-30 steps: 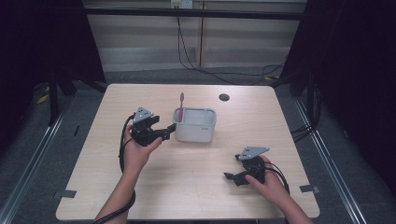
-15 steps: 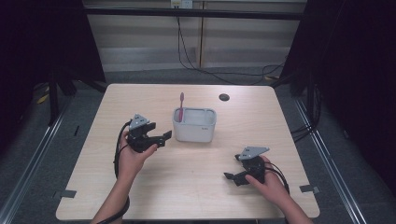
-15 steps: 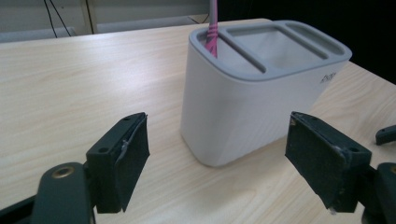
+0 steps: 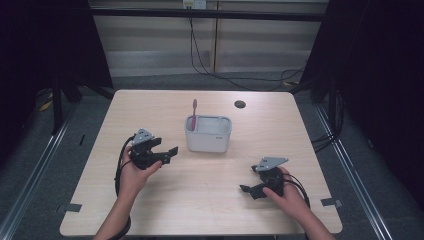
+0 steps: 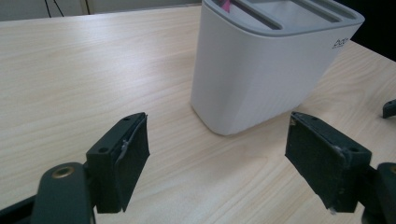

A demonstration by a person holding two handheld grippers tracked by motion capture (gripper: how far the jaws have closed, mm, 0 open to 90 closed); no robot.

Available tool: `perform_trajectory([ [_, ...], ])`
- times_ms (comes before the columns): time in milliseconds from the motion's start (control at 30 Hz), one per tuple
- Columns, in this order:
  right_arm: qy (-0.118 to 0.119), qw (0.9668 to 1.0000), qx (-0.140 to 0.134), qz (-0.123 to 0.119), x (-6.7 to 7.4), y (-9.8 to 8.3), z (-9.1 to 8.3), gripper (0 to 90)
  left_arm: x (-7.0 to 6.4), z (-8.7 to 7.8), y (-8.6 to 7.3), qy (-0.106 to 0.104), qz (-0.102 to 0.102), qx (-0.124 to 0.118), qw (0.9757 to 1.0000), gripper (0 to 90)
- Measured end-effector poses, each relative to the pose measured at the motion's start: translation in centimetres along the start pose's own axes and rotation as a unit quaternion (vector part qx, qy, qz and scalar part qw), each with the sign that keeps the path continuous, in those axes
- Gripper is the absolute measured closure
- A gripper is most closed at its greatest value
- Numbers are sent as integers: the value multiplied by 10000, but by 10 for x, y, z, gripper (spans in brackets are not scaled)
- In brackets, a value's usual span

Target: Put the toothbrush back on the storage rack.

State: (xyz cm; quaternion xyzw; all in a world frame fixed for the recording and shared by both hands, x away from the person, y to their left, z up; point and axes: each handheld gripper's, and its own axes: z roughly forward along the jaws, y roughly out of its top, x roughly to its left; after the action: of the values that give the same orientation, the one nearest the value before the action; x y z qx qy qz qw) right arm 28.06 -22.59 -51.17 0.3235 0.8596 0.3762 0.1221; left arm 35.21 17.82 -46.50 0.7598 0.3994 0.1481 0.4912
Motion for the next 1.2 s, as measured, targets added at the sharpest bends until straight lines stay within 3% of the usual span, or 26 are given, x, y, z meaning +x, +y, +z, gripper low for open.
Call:
perform_trajectory([
  [800, 0, 10000, 0, -3, 0, 0, 0, 134, 14, -9, -24, -83, 98, 480, 9988, 213],
  [1200, -3, 10000, -1, -4, 0, 0, 0, 135, 21, -13, -31, -81, 18, 683, 9976, 213],
])
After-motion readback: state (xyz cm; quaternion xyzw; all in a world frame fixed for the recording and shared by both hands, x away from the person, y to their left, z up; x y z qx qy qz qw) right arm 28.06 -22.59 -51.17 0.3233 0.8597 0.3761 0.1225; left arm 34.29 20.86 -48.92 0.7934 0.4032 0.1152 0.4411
